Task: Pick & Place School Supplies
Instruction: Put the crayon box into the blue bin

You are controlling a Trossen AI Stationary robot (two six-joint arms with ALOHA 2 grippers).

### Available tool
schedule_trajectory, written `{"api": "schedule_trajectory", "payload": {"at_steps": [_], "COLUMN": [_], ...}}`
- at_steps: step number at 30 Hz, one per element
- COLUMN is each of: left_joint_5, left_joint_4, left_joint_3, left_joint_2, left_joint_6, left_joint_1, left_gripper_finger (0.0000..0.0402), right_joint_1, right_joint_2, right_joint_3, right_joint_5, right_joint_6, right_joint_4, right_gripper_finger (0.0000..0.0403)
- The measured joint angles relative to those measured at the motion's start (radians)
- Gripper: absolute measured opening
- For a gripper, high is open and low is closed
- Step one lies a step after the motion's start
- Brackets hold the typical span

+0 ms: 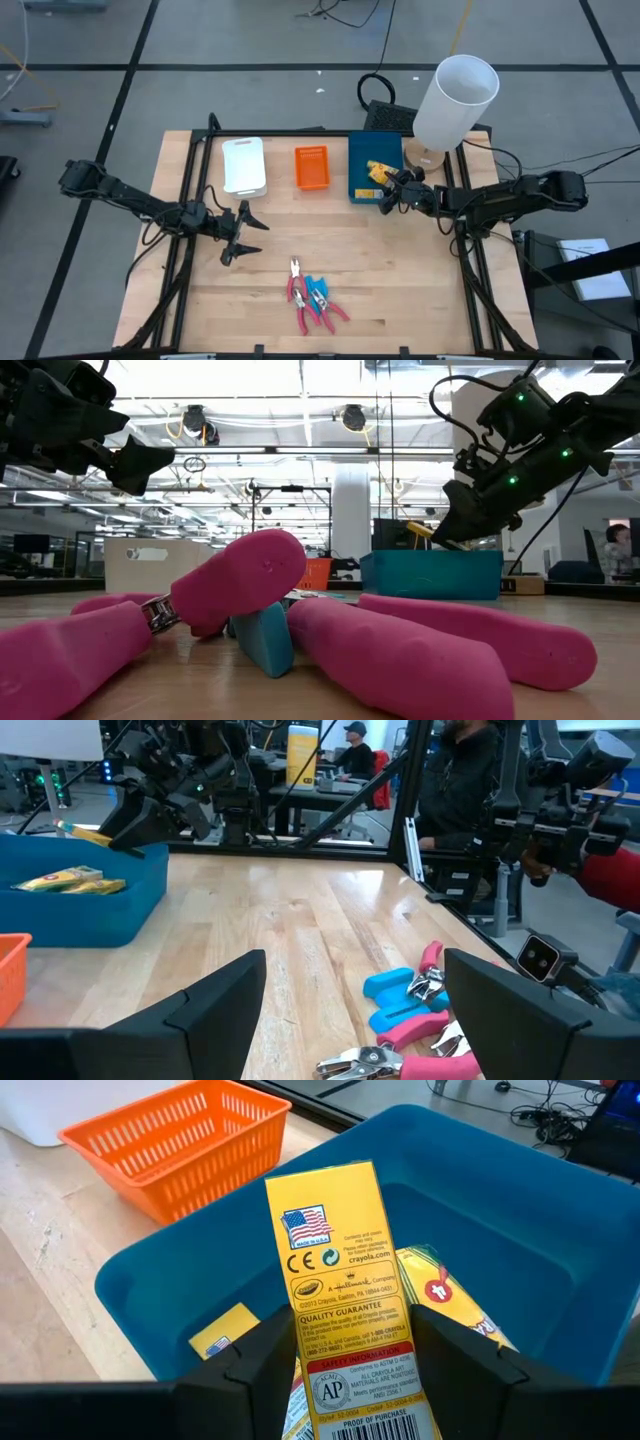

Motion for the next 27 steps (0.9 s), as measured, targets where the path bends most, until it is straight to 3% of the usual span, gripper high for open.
{"api": "schedule_trajectory", "payload": {"at_steps": [6, 18, 25, 27], "left_joint_5": [0.000, 0.000, 0.000, 0.000], "left_joint_4": [0.000, 0.000, 0.000, 0.000], "left_joint_3": [0.000, 0.000, 0.000, 0.000], "left_joint_2": [0.000, 0.000, 0.000, 0.000], "left_joint_6": [0.000, 0.000, 0.000, 0.000], "left_joint_1": [0.000, 0.000, 0.000, 0.000], "left_gripper_finger": [0.0310, 0.0310, 0.0310, 0.0310], "right_joint_1": [0.000, 0.000, 0.002, 0.003], "right_joint_2": [0.000, 0.000, 0.000, 0.000], "right_joint_3": [0.000, 0.000, 0.000, 0.000], "right_joint_5": [0.000, 0.000, -0.004, -0.054], "right_joint_6": [0.000, -0.002, 0.001, 0.026], "right_joint_4": [0.000, 0.000, 0.071, 0.111], "right_gripper_finger": [0.0187, 0.0273, 0.0277, 0.0275]}}
